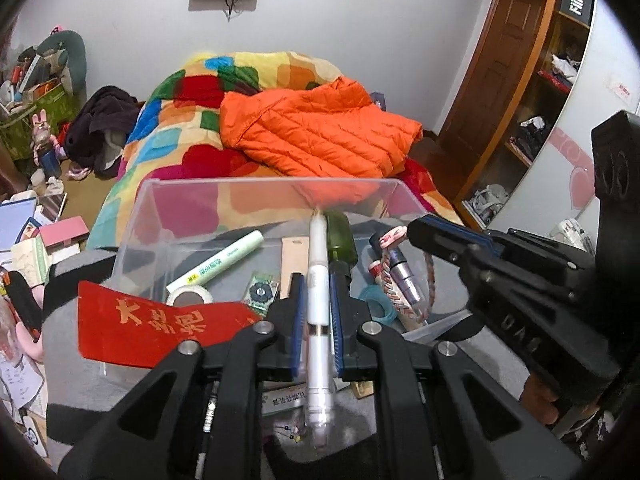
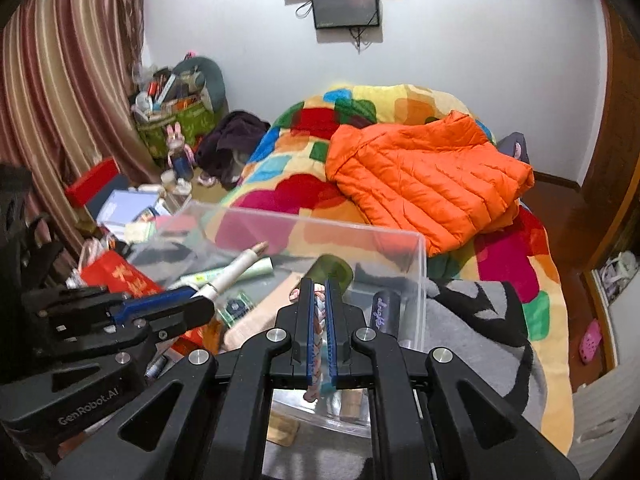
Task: Organize objects
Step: 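Carry the white pen and rope bracelet into the clear box and open both grippers, then grasp the pink keychain charm with the left gripper while the right grasps the beige soap bar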
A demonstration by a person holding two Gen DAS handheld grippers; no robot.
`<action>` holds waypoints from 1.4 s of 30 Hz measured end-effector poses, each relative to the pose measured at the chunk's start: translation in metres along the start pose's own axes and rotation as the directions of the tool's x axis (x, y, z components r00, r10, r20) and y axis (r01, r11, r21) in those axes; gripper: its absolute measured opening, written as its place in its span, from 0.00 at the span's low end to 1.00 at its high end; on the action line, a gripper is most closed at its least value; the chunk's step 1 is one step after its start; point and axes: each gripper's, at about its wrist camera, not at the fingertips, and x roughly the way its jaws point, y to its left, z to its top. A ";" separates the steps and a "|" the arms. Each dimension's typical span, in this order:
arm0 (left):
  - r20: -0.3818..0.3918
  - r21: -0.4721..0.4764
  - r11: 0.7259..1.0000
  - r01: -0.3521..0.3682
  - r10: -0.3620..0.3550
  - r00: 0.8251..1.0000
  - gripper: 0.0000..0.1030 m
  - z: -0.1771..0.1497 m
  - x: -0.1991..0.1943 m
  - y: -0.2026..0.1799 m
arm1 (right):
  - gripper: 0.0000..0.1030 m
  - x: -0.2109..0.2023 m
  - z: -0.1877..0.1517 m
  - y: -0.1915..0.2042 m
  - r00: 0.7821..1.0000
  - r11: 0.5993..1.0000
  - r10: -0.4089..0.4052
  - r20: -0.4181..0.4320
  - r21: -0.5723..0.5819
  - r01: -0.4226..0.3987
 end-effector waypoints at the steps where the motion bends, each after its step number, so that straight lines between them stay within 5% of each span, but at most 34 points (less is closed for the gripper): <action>1: 0.004 0.001 1.000 0.003 -0.003 1.000 0.11 -0.001 -0.001 -0.001 | 0.05 0.002 -0.002 0.001 1.000 1.000 -0.006 -0.013 -0.012 0.006; 6: 0.025 0.002 1.000 0.018 -0.018 1.000 0.11 -0.005 -0.015 -0.002 | 0.08 -0.002 -0.008 0.004 0.999 0.999 -0.001 -0.035 -0.044 0.000; 10: 0.050 0.013 1.000 0.021 -0.021 0.999 0.12 -0.006 -0.033 -0.005 | 0.22 -0.012 -0.012 0.006 1.000 0.998 -0.017 -0.024 -0.065 0.016; 20: 0.132 0.032 0.999 -0.019 0.015 0.991 0.48 -0.026 -0.084 -0.007 | 0.41 -0.046 -0.028 0.016 0.999 0.993 -0.044 -0.001 -0.106 0.043; 25: 0.129 0.019 0.999 -0.040 0.037 0.991 0.50 -0.045 -0.097 0.003 | 0.51 -0.056 -0.042 0.019 1.000 0.995 -0.018 -0.013 -0.102 0.016; 32: 0.043 0.022 0.995 -0.102 0.101 0.994 0.55 -0.085 -0.085 0.019 | 0.53 -0.044 -0.069 0.026 0.996 0.995 -0.006 -0.088 -0.101 -0.003; 42: -0.128 -0.015 0.996 -0.090 0.088 0.988 0.52 -0.106 -0.036 0.036 | 0.53 0.005 -0.084 0.028 0.975 0.999 0.011 -0.224 -0.044 -0.022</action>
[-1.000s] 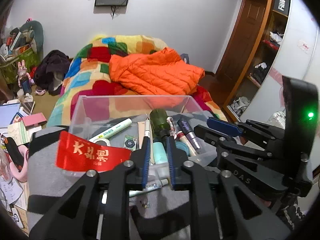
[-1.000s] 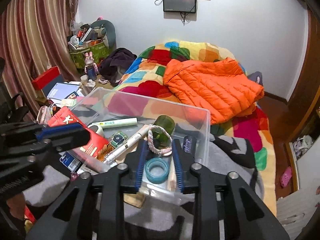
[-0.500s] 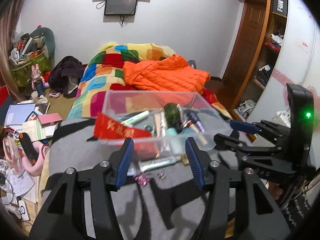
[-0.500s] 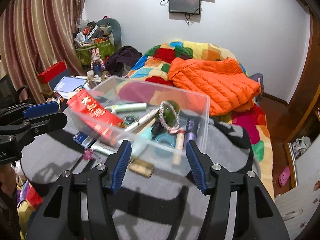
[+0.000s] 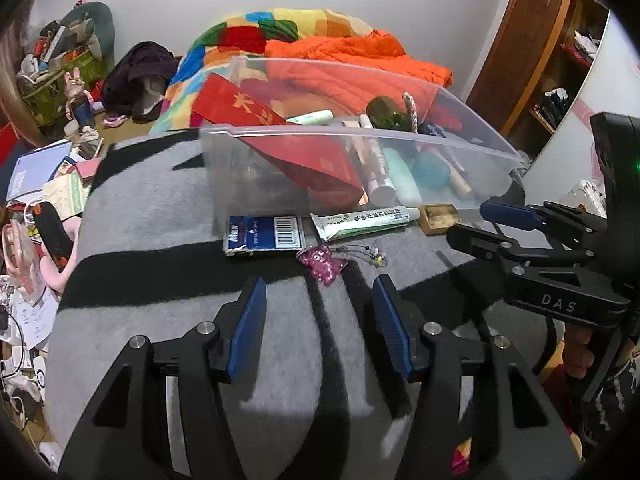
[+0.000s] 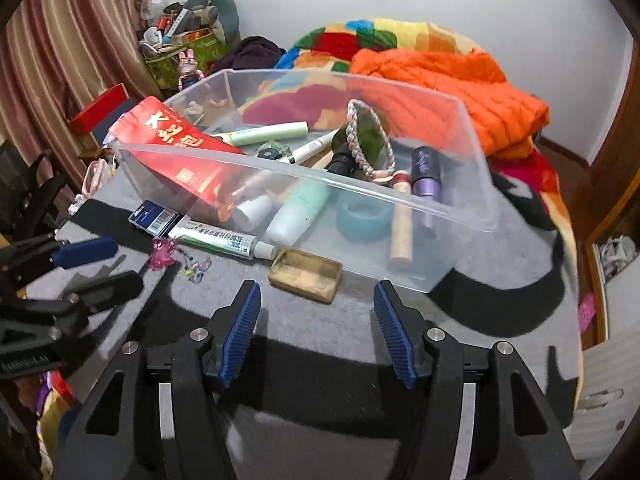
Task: Organize objects
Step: 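Grasp the pink keychain charm with the left gripper while the right grasps the beige soap bar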
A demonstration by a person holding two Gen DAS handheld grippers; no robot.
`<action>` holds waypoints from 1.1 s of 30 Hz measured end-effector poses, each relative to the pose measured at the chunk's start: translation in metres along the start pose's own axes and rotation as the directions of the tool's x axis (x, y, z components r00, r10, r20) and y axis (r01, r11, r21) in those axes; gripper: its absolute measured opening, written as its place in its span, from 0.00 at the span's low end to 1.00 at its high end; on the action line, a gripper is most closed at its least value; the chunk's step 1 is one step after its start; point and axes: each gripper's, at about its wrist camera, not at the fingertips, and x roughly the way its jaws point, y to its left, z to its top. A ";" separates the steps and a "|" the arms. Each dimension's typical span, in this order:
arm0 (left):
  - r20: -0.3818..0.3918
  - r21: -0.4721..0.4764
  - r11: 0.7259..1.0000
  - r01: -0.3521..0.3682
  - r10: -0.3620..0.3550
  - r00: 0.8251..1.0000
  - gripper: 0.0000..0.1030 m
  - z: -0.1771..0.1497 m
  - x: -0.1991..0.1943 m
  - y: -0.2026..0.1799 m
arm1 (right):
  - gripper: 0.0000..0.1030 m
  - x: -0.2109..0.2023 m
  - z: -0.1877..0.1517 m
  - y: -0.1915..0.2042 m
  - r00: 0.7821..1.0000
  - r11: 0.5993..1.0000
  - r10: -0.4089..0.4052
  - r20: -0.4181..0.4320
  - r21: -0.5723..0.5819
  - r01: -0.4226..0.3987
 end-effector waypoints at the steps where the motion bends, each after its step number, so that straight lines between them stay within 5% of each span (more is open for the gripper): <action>1: -0.002 0.009 1.000 -0.002 0.002 1.000 0.52 0.001 0.003 -0.002 | 0.53 0.003 0.002 0.000 1.000 1.000 0.006 -0.006 0.007 -0.006; 10: -0.021 0.005 1.000 -0.007 0.007 1.000 0.32 0.012 0.025 -0.005 | 0.53 0.024 0.006 0.005 0.998 0.997 -0.035 -0.050 0.074 0.038; 17: 0.009 -0.039 0.999 0.015 -0.015 1.000 0.13 0.003 0.018 0.002 | 0.38 0.018 0.002 0.008 0.998 0.996 -0.059 -0.030 0.061 0.060; 33: 0.080 -0.044 0.998 0.035 -0.031 0.996 0.13 -0.018 -0.027 0.001 | 0.38 -0.020 -0.020 0.002 1.000 0.997 -0.006 0.022 0.072 0.004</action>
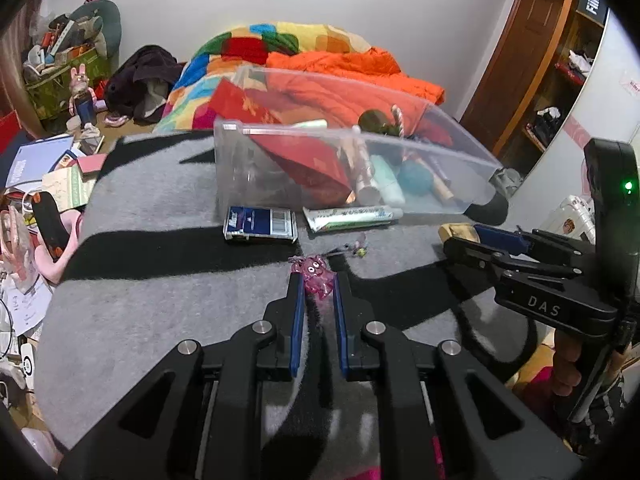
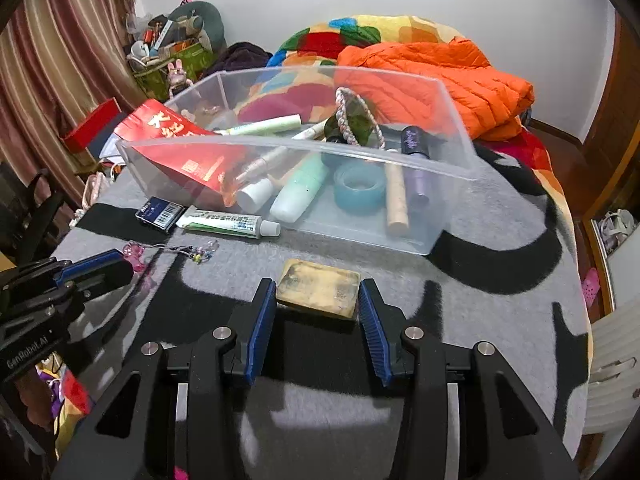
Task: Organize objects
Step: 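Grasp the pink keychain charm with the left gripper while the right grasps the beige soap bar, then carry the pink charm and soap bar into the clear box and open both grippers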
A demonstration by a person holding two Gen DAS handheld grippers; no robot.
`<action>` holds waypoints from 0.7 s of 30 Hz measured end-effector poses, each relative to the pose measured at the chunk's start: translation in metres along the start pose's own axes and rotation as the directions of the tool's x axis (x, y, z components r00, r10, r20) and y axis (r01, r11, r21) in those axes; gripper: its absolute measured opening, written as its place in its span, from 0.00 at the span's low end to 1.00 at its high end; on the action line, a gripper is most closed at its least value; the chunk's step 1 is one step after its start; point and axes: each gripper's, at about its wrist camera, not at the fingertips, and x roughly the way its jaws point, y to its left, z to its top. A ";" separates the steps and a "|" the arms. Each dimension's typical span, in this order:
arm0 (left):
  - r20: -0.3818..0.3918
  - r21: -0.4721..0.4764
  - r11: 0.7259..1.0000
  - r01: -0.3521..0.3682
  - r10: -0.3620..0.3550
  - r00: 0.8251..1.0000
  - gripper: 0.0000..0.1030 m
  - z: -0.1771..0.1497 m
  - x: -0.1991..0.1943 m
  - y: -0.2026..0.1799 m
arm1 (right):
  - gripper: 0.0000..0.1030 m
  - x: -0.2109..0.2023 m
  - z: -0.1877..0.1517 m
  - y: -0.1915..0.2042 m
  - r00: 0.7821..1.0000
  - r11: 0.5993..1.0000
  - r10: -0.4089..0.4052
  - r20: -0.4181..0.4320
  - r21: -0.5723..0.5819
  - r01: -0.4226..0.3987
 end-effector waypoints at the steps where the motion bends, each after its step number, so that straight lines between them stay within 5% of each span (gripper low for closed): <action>1: 0.010 0.000 1.000 -0.001 0.001 1.000 0.13 0.001 -0.004 0.000 | 0.38 -0.004 0.000 -0.001 1.000 1.000 0.002 0.008 0.002 -0.002; 21: 0.259 0.037 0.998 0.042 -0.051 0.965 0.13 0.078 -0.069 -0.021 | 0.38 -0.065 0.051 -0.016 0.973 1.000 -0.005 0.230 0.031 -0.003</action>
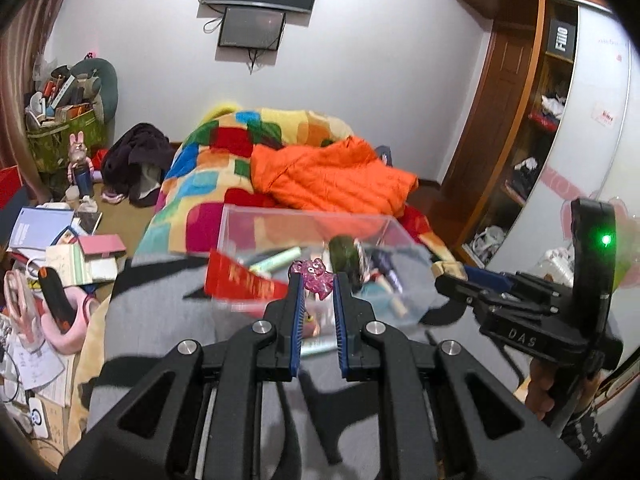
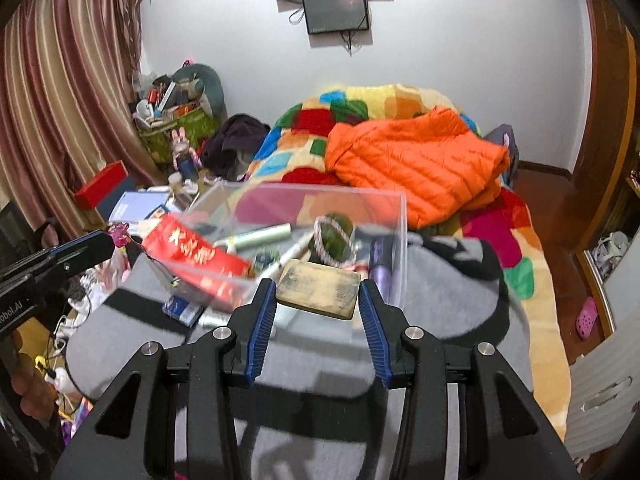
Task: Organize objects
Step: 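Carry the pink charm and soap bar into the clear box and open both grippers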
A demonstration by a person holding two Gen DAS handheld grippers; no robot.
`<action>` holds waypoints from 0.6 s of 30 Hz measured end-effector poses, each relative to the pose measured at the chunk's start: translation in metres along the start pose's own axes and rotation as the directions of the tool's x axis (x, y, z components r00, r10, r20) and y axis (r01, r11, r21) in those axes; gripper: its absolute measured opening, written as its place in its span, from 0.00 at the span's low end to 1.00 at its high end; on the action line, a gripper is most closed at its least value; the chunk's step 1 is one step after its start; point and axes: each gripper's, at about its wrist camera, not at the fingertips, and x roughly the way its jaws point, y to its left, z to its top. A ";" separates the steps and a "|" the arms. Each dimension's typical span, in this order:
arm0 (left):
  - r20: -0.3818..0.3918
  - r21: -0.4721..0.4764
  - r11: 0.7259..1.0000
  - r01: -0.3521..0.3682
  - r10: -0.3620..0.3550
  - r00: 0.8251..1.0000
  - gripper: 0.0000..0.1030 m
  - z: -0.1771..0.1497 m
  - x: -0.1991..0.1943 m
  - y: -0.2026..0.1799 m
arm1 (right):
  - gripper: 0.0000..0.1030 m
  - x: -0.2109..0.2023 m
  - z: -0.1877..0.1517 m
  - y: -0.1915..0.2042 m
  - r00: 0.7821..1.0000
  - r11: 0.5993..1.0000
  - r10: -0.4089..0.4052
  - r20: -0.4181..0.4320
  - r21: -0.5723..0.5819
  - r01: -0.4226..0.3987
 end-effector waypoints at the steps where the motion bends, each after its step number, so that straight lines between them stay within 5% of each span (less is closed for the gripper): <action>1: 0.008 -0.003 1.000 0.004 -0.004 1.000 0.13 0.004 0.001 0.000 | 0.38 0.001 0.003 -0.001 1.000 1.000 -0.001 0.007 0.002 0.001; 8: 0.023 -0.014 1.000 0.028 -0.028 0.999 0.13 0.035 0.025 -0.004 | 0.38 0.021 0.021 -0.002 1.000 1.000 -0.004 0.004 0.014 0.004; 18: -0.092 -0.055 0.998 0.021 -0.026 0.995 0.13 0.031 0.091 0.003 | 0.38 0.072 0.018 -0.009 0.995 0.999 -0.003 -0.097 0.033 0.006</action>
